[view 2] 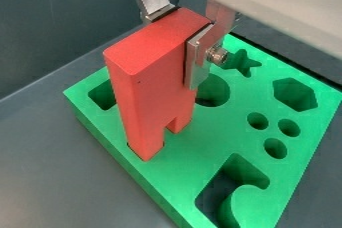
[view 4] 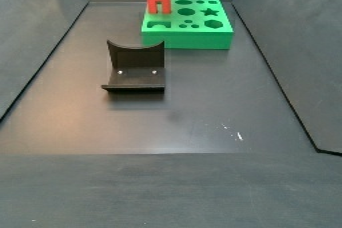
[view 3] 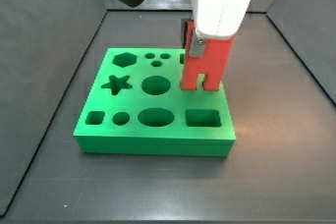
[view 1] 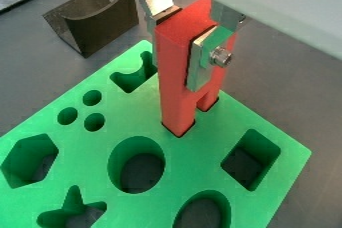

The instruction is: Insert the double-square object.

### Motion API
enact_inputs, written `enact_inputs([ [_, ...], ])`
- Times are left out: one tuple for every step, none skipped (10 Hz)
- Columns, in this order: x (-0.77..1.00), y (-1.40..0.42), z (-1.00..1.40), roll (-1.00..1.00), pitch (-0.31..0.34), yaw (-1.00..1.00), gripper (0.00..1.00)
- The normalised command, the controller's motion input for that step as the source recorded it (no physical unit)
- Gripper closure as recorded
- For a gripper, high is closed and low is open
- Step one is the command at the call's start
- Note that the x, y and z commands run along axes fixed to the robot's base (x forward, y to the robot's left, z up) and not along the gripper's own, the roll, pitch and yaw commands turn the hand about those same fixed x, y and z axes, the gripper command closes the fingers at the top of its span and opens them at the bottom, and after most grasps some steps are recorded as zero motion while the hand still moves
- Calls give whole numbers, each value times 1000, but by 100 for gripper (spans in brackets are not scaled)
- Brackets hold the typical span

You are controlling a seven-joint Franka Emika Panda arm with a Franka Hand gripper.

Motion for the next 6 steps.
enact_inputs([
  [260, 206, -46, -9, 43, 0, 100],
  [157, 186, -123, -21, 0, 0, 100],
  [0, 109, -220, -83, -19, 0, 100],
  [0, 106, -306, -111, -66, 0, 100],
  [0, 49, -171, -99, -76, 0, 100],
  [0, 66, 0, -73, -30, 0, 100],
])
